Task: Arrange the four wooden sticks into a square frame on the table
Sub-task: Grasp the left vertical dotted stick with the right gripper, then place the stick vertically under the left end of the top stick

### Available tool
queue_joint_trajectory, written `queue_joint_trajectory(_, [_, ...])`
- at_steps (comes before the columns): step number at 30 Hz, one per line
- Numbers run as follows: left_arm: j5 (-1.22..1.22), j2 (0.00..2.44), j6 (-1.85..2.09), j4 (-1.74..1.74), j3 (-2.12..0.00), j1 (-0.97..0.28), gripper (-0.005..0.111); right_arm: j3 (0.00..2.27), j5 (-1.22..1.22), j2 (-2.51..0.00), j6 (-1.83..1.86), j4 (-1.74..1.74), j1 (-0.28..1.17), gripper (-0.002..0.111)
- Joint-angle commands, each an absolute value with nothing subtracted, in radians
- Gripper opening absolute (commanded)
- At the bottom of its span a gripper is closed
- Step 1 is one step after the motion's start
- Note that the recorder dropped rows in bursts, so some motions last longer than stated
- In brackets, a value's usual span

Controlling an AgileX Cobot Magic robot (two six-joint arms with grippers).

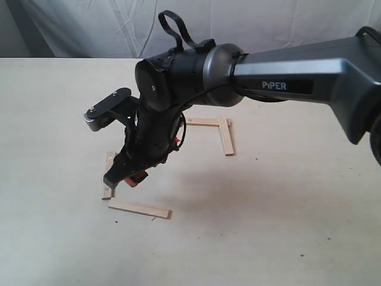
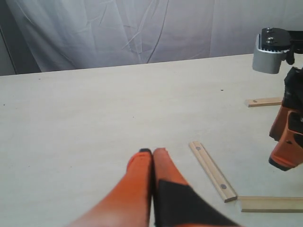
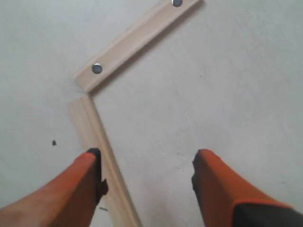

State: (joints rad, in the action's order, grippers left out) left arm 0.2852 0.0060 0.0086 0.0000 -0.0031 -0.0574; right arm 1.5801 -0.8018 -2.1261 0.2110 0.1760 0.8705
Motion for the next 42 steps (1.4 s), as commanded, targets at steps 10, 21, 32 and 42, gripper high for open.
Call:
queue_joint_trajectory(10, [0.287, 0.0, 0.008, 0.0, 0.0, -0.062, 0.0, 1.94, -0.905, -2.333, -0.178, 0.191, 0.885, 0.056])
queue_joint_trajectory(21, [0.287, 0.0, 0.008, 0.0, 0.0, -0.062, 0.0, 2.003, -0.901, -2.468, -0.361, 0.125, 0.919, 0.051])
queue_joint_trajectory(32, [0.287, 0.0, 0.008, 0.0, 0.0, -0.062, 0.0, 2.047, -0.984, -2.462, -0.38, 0.11, 0.892, 0.002])
queue_joint_trajectory(42, [0.287, 0.0, 0.008, 0.0, 0.0, -0.062, 0.0, 2.13, -0.967, -2.453, -0.513, 0.08, 0.925, 0.062])
